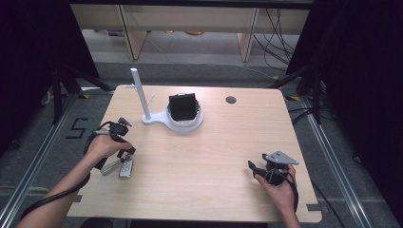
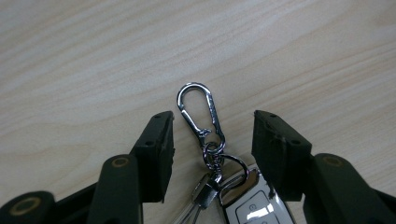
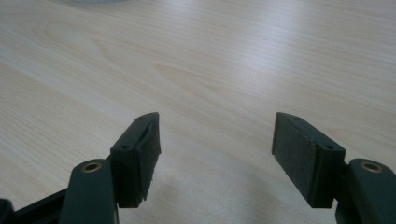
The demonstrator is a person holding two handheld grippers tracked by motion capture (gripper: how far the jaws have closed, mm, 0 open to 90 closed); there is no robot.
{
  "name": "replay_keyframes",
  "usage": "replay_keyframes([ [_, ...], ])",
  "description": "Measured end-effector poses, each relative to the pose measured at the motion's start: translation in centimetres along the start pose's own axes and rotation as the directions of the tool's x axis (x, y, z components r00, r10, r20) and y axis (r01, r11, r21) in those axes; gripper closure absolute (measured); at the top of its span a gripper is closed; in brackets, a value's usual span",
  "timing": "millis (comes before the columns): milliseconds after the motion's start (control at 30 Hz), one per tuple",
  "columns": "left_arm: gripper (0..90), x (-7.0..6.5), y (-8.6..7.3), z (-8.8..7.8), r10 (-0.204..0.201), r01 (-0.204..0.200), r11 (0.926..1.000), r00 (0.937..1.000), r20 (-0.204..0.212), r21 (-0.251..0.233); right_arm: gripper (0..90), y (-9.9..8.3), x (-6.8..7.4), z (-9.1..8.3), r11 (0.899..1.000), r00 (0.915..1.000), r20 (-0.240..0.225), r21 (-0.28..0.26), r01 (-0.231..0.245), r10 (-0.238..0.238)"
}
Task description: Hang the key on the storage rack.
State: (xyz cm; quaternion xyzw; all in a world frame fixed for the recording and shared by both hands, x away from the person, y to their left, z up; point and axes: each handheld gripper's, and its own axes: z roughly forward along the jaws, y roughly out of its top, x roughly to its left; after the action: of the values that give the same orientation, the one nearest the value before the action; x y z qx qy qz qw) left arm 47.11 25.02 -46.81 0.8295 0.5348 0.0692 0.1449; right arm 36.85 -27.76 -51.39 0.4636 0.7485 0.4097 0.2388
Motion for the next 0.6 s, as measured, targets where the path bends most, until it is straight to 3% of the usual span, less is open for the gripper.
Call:
replay_keyframes([
  [33,49.0,-0.4,0.0,0.1,-0.054,0.054,0.9984,0.9985,0.012,0.020,33.6,0.0,0.0,0.0,1.000,1.0000,0.003,0.001,0.005,-0.005],
  [100,49.8,-0.4,0.2,0.4,-0.047,0.046,0.9983,0.9988,0.013,0.035,33.6,0.0,0.0,0.0,1.000,1.0000,0.003,0.002,0.008,-0.008],
  [167,52.4,-0.7,0.2,0.7,-0.080,0.079,0.9955,0.9967,0.012,0.052,33.6,0.0,0.0,0.0,1.000,0.9999,0.004,-0.001,0.011,-0.011],
  [267,53.6,-0.6,0.2,1.1,-0.070,0.071,0.9950,0.9975,-0.006,0.071,33.6,0.0,0.0,0.0,1.000,0.9999,0.005,-0.004,0.014,-0.014],
  [300,54.8,-0.8,0.1,1.3,-0.094,0.095,0.9935,0.9955,-0.011,0.064,33.6,0.0,0.0,0.0,1.000,0.9998,0.007,-0.005,0.016,-0.016],
  [433,60.2,-0.6,-0.1,1.3,-0.061,0.061,0.9933,0.9981,-0.001,0.098,33.6,0.0,0.0,0.0,1.000,0.9999,0.004,0.000,0.014,-0.014],
  [600,65.9,-0.4,-0.1,1.5,-0.038,0.038,0.9938,0.9993,-0.006,0.104,33.6,0.0,0.1,0.0,1.000,0.9999,0.003,0.001,0.015,-0.015],
])
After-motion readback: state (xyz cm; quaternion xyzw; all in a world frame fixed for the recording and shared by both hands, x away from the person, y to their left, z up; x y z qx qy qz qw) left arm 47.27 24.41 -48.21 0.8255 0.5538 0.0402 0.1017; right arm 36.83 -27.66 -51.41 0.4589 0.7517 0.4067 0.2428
